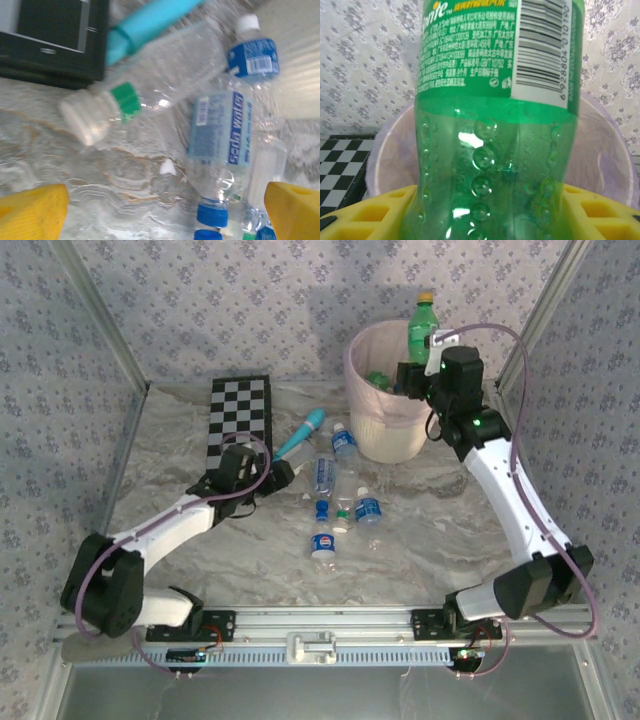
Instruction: Put the plastic bottles in the bin
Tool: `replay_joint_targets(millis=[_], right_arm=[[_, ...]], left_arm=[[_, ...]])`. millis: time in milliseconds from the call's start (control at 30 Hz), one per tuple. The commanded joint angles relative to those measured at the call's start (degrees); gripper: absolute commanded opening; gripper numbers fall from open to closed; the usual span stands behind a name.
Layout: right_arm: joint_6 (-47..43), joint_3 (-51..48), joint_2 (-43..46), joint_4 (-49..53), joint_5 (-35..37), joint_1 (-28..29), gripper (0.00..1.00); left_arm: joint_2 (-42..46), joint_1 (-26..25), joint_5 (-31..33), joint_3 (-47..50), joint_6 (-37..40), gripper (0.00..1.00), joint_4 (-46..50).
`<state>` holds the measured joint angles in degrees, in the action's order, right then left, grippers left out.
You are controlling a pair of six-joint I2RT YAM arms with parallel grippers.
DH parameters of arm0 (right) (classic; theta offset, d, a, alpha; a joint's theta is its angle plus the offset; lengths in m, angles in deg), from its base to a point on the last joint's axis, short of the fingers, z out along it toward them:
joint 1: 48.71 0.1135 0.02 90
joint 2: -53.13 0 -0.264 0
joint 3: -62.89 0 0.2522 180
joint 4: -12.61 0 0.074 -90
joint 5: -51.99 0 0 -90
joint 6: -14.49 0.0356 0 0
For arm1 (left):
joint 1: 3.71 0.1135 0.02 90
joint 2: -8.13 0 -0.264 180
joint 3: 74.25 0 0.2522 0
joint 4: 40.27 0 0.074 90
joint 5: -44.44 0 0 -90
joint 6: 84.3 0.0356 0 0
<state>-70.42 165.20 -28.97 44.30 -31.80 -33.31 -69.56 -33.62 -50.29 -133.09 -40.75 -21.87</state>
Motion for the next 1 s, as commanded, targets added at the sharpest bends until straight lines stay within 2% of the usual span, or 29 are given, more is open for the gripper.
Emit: replay_joint_targets(millis=[0,267,433,533,667,867,967], right_arm=[[0.1,5.8,-4.0,4.9,-1.7,-1.0,0.53],[0.8,13.5,-12.2,12.5,-2.4,-1.8,0.57],[1.4,15.4,-14.5,14.0,-2.8,-1.9,0.65],[1.5,16.3,-15.1,14.2,-2.9,-1.8,0.73],[1.5,17.2,-14.8,14.1,-2.4,-1.7,0.83],[1.2,15.7,-11.3,11.8,-2.3,-1.0,0.86],[0.6,11.4,-7.1,8.0,-3.6,-0.2,0.88]], left_arm=[[-2.6,-2.7,-2.8,-3.6,5.2,1.0,3.6],[-5.5,-5.4,-1.5,-5.6,6.1,1.0,4.7],[-5.2,-5.5,-0.6,-6.4,7.0,1.0,5.8],[-5.1,-5.5,-0.3,-6.7,7.3,1.0,6.1],[-5.1,-5.5,-0.2,-6.6,7.2,1.0,5.9],[-4.6,-5.5,0.6,-5.7,6.6,1.0,5.5],[-3.6,-5.6,2.2,-5.1,6.2,1.0,5.3]])
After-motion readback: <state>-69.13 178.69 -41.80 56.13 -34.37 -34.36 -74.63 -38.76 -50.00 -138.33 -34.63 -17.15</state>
